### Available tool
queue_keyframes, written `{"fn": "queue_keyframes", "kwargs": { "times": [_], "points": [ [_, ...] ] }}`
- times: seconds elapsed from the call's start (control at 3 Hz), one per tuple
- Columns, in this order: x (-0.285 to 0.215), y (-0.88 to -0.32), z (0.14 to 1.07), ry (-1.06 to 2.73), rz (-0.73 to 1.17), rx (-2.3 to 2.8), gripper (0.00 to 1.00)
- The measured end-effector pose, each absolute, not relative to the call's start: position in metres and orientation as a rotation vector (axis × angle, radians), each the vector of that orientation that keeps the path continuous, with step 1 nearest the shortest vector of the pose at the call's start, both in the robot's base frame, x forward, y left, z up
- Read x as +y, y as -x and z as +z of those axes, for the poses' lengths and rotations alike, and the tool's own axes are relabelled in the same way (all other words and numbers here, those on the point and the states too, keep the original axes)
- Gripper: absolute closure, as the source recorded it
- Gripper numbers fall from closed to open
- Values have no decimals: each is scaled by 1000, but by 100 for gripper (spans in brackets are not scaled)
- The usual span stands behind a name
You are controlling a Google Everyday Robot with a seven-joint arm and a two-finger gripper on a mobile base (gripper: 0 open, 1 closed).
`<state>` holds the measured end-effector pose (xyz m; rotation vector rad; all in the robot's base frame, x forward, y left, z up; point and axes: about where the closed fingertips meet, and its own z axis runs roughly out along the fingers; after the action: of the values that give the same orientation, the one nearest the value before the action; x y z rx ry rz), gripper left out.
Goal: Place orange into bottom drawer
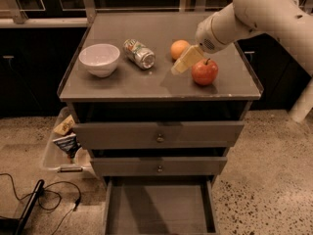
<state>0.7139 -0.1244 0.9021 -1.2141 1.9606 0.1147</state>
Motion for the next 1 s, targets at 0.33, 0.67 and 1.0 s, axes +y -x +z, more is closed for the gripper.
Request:
{"fn": "queue_keyframes", "kwargs": {
  "times": [0.33,0.67,1.0],
  "points": [
    [-116,-733,889,1174,87,1949,0],
    [-109,-751,883,1156,108,1930,0],
    [-105,-763,881,1139,142,1915,0]
  ]
}}
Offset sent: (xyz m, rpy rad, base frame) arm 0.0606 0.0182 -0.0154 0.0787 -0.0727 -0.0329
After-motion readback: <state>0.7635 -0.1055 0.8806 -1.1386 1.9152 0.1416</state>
